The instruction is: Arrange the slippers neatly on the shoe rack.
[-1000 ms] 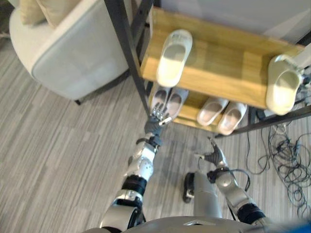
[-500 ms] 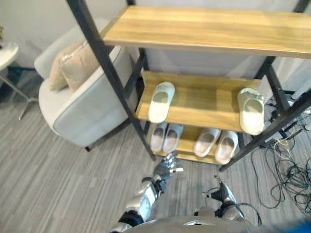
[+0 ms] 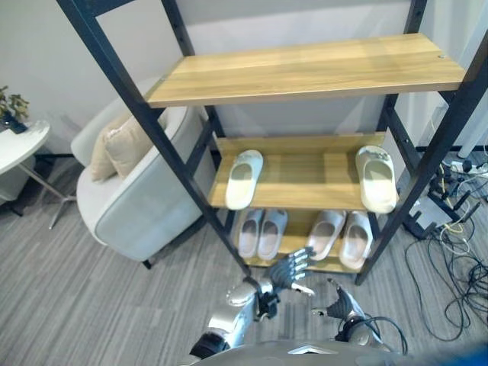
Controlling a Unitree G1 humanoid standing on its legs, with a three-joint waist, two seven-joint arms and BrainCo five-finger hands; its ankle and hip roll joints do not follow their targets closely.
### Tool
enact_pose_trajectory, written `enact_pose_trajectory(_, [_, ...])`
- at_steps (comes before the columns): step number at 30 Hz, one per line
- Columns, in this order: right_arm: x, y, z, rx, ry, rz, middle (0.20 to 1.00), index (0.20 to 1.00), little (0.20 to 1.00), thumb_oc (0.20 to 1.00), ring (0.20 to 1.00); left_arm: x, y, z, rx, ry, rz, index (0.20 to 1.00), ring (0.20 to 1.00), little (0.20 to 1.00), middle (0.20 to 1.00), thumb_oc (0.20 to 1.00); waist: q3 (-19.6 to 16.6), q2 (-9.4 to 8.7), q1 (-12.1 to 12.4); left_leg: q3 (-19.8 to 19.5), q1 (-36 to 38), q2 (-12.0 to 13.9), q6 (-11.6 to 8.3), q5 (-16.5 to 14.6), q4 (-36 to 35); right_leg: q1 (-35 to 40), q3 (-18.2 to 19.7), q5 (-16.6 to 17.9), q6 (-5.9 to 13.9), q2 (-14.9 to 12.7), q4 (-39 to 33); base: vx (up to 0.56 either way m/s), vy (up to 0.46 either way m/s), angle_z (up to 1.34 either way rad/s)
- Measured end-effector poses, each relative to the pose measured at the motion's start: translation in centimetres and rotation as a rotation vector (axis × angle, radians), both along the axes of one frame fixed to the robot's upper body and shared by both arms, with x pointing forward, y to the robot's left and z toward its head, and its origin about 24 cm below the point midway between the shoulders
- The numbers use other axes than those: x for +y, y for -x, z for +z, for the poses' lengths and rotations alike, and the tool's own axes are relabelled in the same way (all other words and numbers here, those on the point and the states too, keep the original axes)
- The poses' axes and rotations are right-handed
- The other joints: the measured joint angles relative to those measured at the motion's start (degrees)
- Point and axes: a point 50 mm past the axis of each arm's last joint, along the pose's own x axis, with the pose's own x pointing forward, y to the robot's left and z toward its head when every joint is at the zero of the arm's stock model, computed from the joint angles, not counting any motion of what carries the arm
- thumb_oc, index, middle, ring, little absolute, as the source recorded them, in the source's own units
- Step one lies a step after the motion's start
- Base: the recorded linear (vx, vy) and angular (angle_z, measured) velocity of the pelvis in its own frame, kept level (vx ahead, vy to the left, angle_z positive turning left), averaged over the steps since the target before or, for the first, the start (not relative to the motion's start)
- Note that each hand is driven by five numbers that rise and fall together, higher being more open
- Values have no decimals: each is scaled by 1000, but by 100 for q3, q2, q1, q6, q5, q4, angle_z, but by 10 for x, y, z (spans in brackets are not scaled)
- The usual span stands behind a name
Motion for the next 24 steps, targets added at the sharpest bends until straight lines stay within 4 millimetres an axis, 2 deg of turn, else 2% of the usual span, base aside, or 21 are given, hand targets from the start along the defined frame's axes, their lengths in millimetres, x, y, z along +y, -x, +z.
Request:
enact_pose_trajectory(1, [0,0,2,-31,-10,4,1000,1000,1000,1000,1000,28,-11,65,-367,55,16,1000,1000,1000,1000,1000,198,-100,98,-92,-195,-37,-66,195,122,98,-75,56,43,48,-94,-19,-30,15])
enact_pose_trajectory(2, [-11,12,-4,17,16,-50,1000,1000,1000,1000,1000,37,-16,65,-412,121,132,1000,1000,1000,1000,1000,144,-38,178,-51,-36,-30,-66,209,116,277,-73,139,29,35,-286,-6,-19,22])
enact_pose_trajectory(3, [-18,19,-9,61,43,-66,1000,1000,1000,1000,1000,34,-14,49,-374,120,167,1000,1000,1000,1000,1000,67,-57,320,-56,110,-48,-62,203,66,434,-72,118,44,7,-355,0,-6,8])
enact_pose_trajectory(4, [-21,22,-11,82,56,-69,1000,1000,1000,1000,1000,31,-4,30,-304,91,158,1000,1000,1000,1000,1000,-17,-53,360,-76,213,-75,-6,160,-63,472,-62,31,78,-20,-354,0,0,0])
enact_pose_trajectory(5, [-24,23,-11,88,63,-73,1000,1000,1000,1000,1000,29,2,18,-278,40,141,1000,1000,1000,1000,1000,-21,-10,366,-71,245,-76,92,11,-148,476,-66,-30,27,-17,-347,9,4,6])
enact_pose_trajectory(6, [-29,18,-9,73,62,-101,1000,1000,1000,1000,1000,12,15,5,-282,-89,32,1000,1000,1000,1000,1000,-18,66,328,-32,191,-93,157,-437,-176,328,-85,-44,99,-22,-228,0,0,0])
enact_pose_trajectory(7, [-28,18,-9,74,59,-105,1000,1000,1000,1000,1000,9,16,4,-295,-109,25,1000,1000,1000,1000,1000,-8,15,344,43,211,-174,138,-395,-165,306,4,3,147,-67,-181,8,5,-7])
enact_pose_trajectory(9, [-24,21,-11,82,48,-104,1000,1000,1000,1000,1000,7,11,12,-357,-153,56,1000,1000,1000,1000,1000,31,-172,334,116,287,-296,108,-338,-160,319,191,21,210,-152,-209,9,0,-18])
enact_pose_trajectory(11, [-22,22,-11,81,38,-106,1000,1000,1000,1000,1000,10,-2,29,-460,-185,105,1000,1000,1000,1000,1000,12,-238,299,166,359,-351,109,-337,-165,395,214,29,258,-207,-305,18,-7,-6])
enact_pose_trajectory(15, [-22,26,-11,77,31,-104,1000,1000,1000,1000,1000,7,-34,62,-669,-271,191,1000,1000,1000,1000,1000,-20,-178,196,213,609,-351,111,-336,-179,720,213,38,300,-196,-491,23,-4,-2])
enact_pose_trajectory(16, [-23,26,-11,76,34,-104,1000,1000,1000,1000,1000,4,-36,65,-692,-272,191,1000,1000,1000,1000,1000,-31,-165,184,224,612,-335,111,-337,-183,714,220,39,299,-182,-497,40,0,-8])
enact_pose_trajectory(19, [-29,26,-9,70,45,-109,1000,1000,1000,1000,1000,-7,-41,65,-730,-304,185,1000,1000,1000,1000,1000,-94,-30,63,251,685,-309,135,-317,-267,720,250,44,292,-144,-501,33,-2,-7])
enact_pose_trajectory(21, [-30,26,-9,69,49,-109,1000,1000,1000,1000,1000,-15,-42,63,-749,-333,163,1000,1000,1000,1000,1000,-87,-24,-35,292,755,-286,149,-285,-276,719,350,47,288,-106,-501,38,-4,-24])
enact_pose_trajectory(24, [-39,34,-10,90,71,-115,1000,1000,1000,1000,1000,-16,-50,62,-799,-405,169,1000,1000,1000,1000,1000,-100,-3,-136,378,791,-275,143,-280,-275,718,378,47,287,-91,-513,40,-6,-14])
